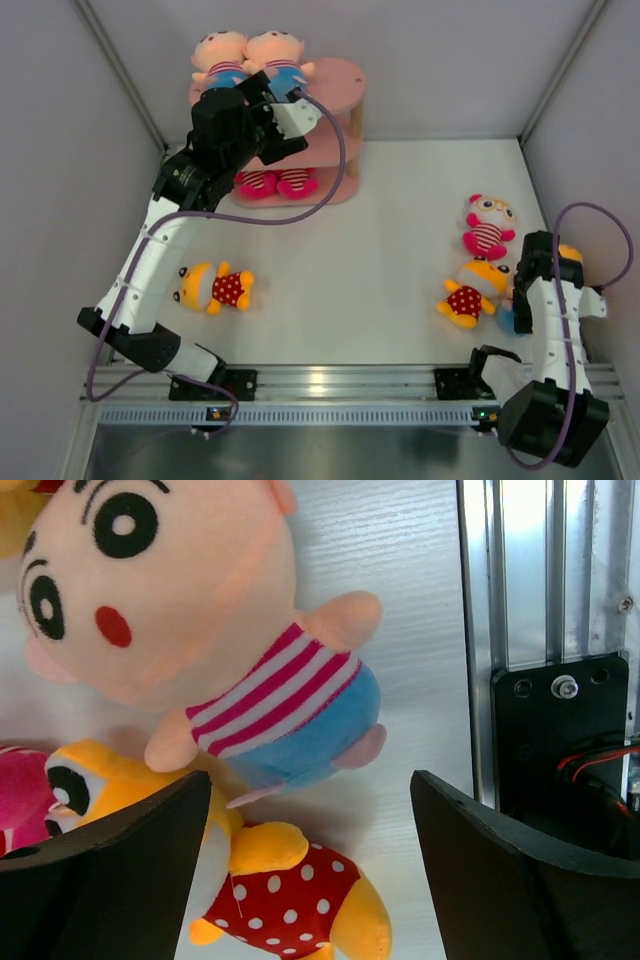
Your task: Place and organize the stuffed toys onto the shelf
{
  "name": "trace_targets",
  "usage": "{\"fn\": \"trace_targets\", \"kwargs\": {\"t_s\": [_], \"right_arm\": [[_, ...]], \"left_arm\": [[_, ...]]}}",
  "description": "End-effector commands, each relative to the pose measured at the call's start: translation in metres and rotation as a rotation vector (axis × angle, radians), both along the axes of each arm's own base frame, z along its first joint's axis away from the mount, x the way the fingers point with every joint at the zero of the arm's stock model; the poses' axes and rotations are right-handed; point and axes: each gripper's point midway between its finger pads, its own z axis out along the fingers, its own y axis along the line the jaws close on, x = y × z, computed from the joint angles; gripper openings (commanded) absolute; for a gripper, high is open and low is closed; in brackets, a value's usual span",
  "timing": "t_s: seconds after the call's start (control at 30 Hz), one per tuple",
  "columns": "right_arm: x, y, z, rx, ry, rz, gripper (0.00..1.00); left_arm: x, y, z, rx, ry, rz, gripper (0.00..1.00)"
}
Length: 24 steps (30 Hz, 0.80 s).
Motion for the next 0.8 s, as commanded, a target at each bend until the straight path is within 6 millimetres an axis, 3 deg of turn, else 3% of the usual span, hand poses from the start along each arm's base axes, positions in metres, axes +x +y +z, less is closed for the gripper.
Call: {"fn": "trace_targets", "kwargs": {"t_s": [0.0, 0.1, 0.23, 0.37, 0.53, 0.63, 0.67, 0.73, 0.77], "right_arm": [[-0.011, 0.008, -0.013, 0.047, 0.035, -0.047, 0.82], [-0.010, 0.003, -0.029, 0.038, 0.075, -0.067, 0.87], [0.008, -0.008, -0.050, 0.030, 0.086, -0.087, 0.92], [0.014, -0.012, -0.075, 0.067, 0.199, -0.059, 0.97], [0.005, -0.014, -0.090, 0.072, 0.291, -0.071, 0.95], [0.004, -0.015, -0.093, 0.056, 0.270, -0.066, 0.64], [0.006, -0.017, -0.088, 0.038, 0.236, -0.067, 0.41], [0.006, -0.020, -0.084, 0.008, 0.200, -0.068, 0.23], [0.008, -0.023, -0.076, -0.015, 0.160, -0.066, 0.05]], "left_arm": [[-0.014, 0.002, 0.019, -0.039, -0.036, -0.016, 0.98], [-0.016, 0.000, 0.019, -0.038, -0.031, -0.028, 0.98], [-0.018, 0.001, 0.019, -0.035, -0.029, -0.031, 0.98], [-0.020, 0.002, 0.014, -0.029, -0.008, -0.029, 0.98], [-0.025, 0.004, 0.005, -0.032, 0.030, -0.026, 0.98], [-0.027, 0.004, -0.001, -0.027, 0.051, -0.025, 0.98], [-0.027, 0.005, -0.001, -0.026, 0.054, -0.024, 0.98], [-0.028, 0.005, -0.002, -0.024, 0.058, -0.023, 0.98], [-0.029, 0.006, -0.001, -0.026, 0.057, -0.022, 0.98]]}}
